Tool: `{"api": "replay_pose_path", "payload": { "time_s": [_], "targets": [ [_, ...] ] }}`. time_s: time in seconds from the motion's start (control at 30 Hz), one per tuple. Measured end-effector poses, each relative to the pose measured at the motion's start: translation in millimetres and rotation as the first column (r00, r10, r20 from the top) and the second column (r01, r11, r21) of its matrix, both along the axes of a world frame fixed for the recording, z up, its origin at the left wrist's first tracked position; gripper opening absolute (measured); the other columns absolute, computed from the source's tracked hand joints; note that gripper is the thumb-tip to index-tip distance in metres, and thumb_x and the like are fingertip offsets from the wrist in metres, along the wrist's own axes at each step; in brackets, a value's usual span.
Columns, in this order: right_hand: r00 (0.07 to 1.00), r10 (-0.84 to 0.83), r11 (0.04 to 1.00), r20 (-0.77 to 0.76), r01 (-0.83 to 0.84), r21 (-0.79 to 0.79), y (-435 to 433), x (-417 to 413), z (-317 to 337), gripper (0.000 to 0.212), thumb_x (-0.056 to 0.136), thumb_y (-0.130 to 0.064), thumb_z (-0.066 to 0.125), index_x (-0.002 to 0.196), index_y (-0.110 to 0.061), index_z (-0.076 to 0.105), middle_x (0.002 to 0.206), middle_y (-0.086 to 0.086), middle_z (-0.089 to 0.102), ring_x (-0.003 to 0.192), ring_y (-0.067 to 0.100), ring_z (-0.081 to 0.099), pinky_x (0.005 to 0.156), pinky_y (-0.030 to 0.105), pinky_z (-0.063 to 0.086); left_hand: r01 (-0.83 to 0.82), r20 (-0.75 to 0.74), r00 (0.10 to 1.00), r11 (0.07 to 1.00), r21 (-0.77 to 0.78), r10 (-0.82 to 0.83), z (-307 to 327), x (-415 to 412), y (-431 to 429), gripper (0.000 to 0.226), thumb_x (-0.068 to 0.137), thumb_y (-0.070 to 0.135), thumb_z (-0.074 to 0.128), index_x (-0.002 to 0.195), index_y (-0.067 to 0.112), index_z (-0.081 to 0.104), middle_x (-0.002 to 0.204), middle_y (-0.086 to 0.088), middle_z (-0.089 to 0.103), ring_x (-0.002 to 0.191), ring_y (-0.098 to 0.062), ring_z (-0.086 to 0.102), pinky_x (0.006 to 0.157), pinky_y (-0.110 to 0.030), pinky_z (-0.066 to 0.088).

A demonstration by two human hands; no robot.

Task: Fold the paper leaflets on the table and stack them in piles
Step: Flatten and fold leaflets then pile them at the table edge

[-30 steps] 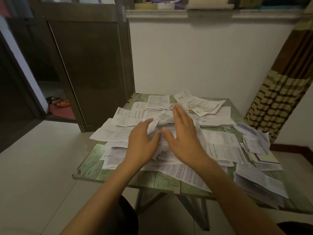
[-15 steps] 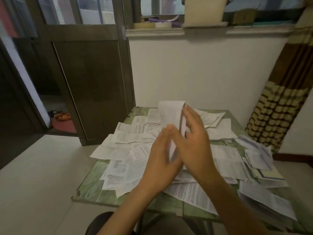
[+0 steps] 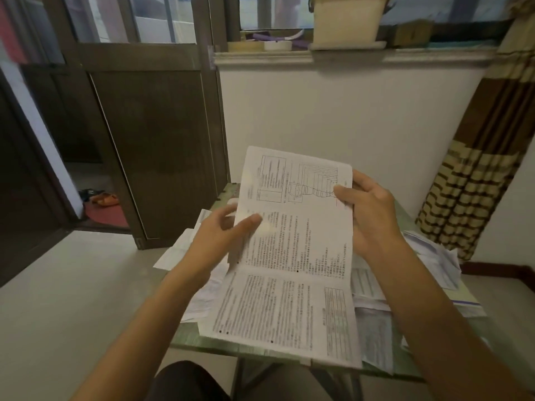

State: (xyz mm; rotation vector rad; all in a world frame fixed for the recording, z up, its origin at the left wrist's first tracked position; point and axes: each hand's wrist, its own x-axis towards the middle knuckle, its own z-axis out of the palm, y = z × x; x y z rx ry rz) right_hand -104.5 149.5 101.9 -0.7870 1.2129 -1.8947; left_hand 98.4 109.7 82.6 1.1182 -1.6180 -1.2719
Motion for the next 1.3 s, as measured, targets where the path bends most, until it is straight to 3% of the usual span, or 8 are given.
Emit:
{"api": "replay_pose_path", "payload": {
  "time_s": [0.1, 0.57, 0.73, 0.87, 1.0, 1.07, 1.13, 1.3],
  "targets": [
    [1.000, -0.010, 0.999, 0.018, 0.010, -0.033, -0.2, -1.5, -6.9, 0.038, 0.087, 0.007, 0.055, 0.120, -0.012, 0.058, 0.107, 0.005, 0.069, 0.096, 0.022, 0.068, 0.082, 0.041, 0.056, 0.091, 0.005, 0.996, 0.988, 0.121, -0.092, -9.0, 6.4, 2.8, 0.017, 0.086, 0.022, 0.061, 0.102, 0.017, 0.063, 0.099, -0.002, 0.073, 0.085, -0.019, 0.071, 0.079, -0.039, 0.057],
    [0.976, 0.176, 0.982, 0.128, -0.184, 0.053, -1.2, -10.4, -40.2, 0.025, 0.091, -0.001, 0.054, 0.115, -0.005, 0.060, 0.102, 0.005, 0.070, 0.085, 0.018, 0.070, 0.063, 0.030, 0.058, 0.168, -0.120, 0.982, 0.959, 0.227, -0.144, -45.3, 9.2, 2.5, 0.014, 0.088, 0.011, 0.059, 0.100, 0.016, 0.065, 0.088, -0.001, 0.075, 0.078, -0.020, 0.072, 0.059, -0.028, 0.059],
    [0.995, 0.012, 0.998, 0.103, -0.019, 0.064, -7.9, -5.3, -43.2, 0.020, 0.090, 0.000, 0.057, 0.106, -0.009, 0.064, 0.100, 0.004, 0.068, 0.088, 0.019, 0.067, 0.068, 0.034, 0.057, 0.168, -0.213, 0.973, 0.897, 0.409, -0.085, -55.7, 5.6, -2.4, 0.026, 0.087, 0.025, 0.061, 0.109, 0.012, 0.064, 0.091, -0.007, 0.074, 0.082, -0.025, 0.071, 0.067, -0.035, 0.058],
    [0.977, -0.210, 0.977, -0.021, 0.211, 0.029, -21.0, 8.6, -43.1, 0.017, 0.091, -0.001, 0.055, 0.098, -0.013, 0.065, 0.097, -0.001, 0.067, 0.091, 0.017, 0.066, 0.080, 0.034, 0.055, 0.615, -0.828, 0.560, 0.656, 0.437, 0.027, -63.6, 20.8, -11.6, 0.064, 0.088, 0.060, 0.044, 0.118, 0.007, 0.064, 0.119, -0.021, 0.063, 0.107, -0.036, 0.062, 0.084, -0.051, 0.054],
    [0.954, -0.217, 0.976, -0.207, 0.210, -0.054, -15.3, 18.5, -41.7, 0.026, 0.092, 0.001, 0.051, 0.104, -0.018, 0.064, 0.088, -0.017, 0.063, 0.083, 0.000, 0.063, 0.074, 0.018, 0.053, 0.700, -0.918, 0.396, 0.649, 0.299, -0.004, -65.9, 12.6, -4.6, 0.085, 0.084, 0.075, 0.028, 0.139, 0.012, 0.044, 0.141, -0.026, 0.041, 0.124, -0.043, 0.046, 0.097, -0.061, 0.041],
    [0.943, -0.167, 0.983, -0.288, 0.138, -0.117, -7.6, 26.5, -42.3, 0.032, 0.092, 0.003, 0.051, 0.090, -0.026, 0.064, 0.085, -0.021, 0.065, 0.083, 0.001, 0.064, 0.076, 0.018, 0.053, 0.704, -0.911, 0.405, 0.663, 0.253, -0.082, -55.8, 1.2, 4.2, 0.090, 0.080, 0.078, 0.034, 0.147, 0.017, 0.028, 0.149, -0.020, 0.027, 0.136, -0.038, 0.031, 0.111, -0.054, 0.026],
    [0.949, -0.107, 0.985, -0.296, 0.061, -0.162, -0.1, 34.9, -43.9, 0.036, 0.092, 0.003, 0.051, 0.089, -0.031, 0.063, 0.088, -0.019, 0.069, 0.089, 0.003, 0.066, 0.078, 0.019, 0.053, 0.610, -0.890, 0.455, 0.725, 0.320, 0.010, -46.6, -9.3, 5.7, 0.096, 0.068, 0.077, 0.051, 0.142, 0.017, 0.038, 0.140, -0.020, 0.045, 0.127, -0.038, 0.045, 0.101, -0.052, 0.041],
    [0.994, 0.005, 0.986, -0.108, -0.023, -0.166, 8.7, 41.1, -51.8, 0.030, 0.095, -0.007, 0.049, 0.101, -0.033, 0.061, 0.103, -0.014, 0.070, 0.099, 0.006, 0.065, 0.082, 0.025, 0.054, 0.410, -0.825, 0.555, 0.826, 0.386, 0.109, -50.4, -15.1, 3.0, 0.089, 0.072, 0.084, 0.018, 0.122, 0.023, 0.057, 0.119, -0.015, 0.065, 0.111, -0.039, 0.059, 0.096, -0.058, 0.041]
  ]
}}
